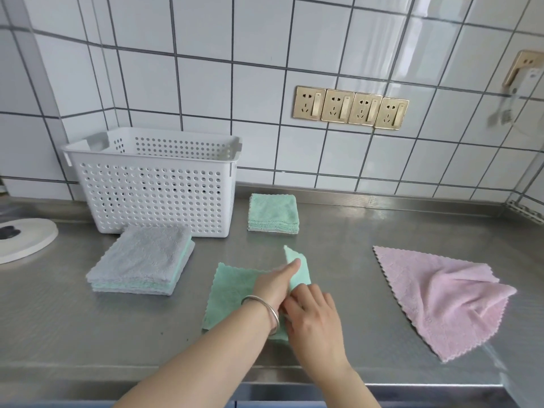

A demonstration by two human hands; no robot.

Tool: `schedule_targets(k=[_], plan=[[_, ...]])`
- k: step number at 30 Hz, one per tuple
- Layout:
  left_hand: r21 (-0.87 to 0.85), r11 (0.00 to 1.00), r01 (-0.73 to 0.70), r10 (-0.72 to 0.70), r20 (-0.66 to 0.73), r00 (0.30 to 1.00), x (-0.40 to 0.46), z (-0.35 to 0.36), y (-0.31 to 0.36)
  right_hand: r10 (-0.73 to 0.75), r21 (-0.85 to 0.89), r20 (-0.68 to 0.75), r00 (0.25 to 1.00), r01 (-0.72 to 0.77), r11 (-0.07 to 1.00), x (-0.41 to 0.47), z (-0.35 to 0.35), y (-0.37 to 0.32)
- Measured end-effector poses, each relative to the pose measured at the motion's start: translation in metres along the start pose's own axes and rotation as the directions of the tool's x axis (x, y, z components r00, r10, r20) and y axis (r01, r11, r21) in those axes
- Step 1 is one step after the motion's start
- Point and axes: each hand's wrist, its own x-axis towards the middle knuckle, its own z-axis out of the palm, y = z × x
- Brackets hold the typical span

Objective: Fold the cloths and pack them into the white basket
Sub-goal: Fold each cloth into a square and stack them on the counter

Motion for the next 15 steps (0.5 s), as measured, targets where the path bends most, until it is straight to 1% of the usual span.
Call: schedule_targets(k=[2,4,5,7,8,11,13,15], plan=[[0.088,0.991,-0.096,0.097,-0.011,0.995,0.000,-0.011,0.005,-0.060,0.066,0.012,0.998,0.059,0.996,0.003,-0.001,-0.006],[0.244,0.955,-0.170,0.197,-0.091,0.976,0.006,-0.025,0.008,-0.049,0.106,0.032,0.998,0.045,0.993,0.000,0.001,-0.011],[0.332,0.922,-0.201,0.253,-0.121,0.960,0.010,-0.034,0.011,-0.006,0.119,0.050,0.999,0.001,0.993,-0.002,0.003,-0.012],[0.493,0.830,-0.260,0.361,-0.120,0.925,0.015,-0.051,0.019,0.120,0.152,0.108,0.987,-0.135,0.979,-0.005,0.010,-0.010],[0.551,0.791,-0.268,0.391,-0.117,0.913,0.017,-0.060,0.022,0.165,0.161,0.148,0.975,-0.188,0.969,-0.006,0.014,-0.009],[0.639,0.737,-0.219,0.394,-0.143,0.908,0.022,-0.085,0.025,0.206,0.175,0.283,0.937,-0.262,0.949,-0.005,0.024,-0.012],[0.716,0.682,-0.151,0.368,-0.158,0.916,0.025,-0.099,0.023,0.203,0.194,0.359,0.911,-0.286,0.938,-0.004,0.030,-0.017],[0.751,0.653,-0.097,0.335,-0.171,0.927,0.028,-0.110,0.016,0.213,0.180,0.405,0.889,-0.307,0.935,-0.006,0.036,-0.021]])
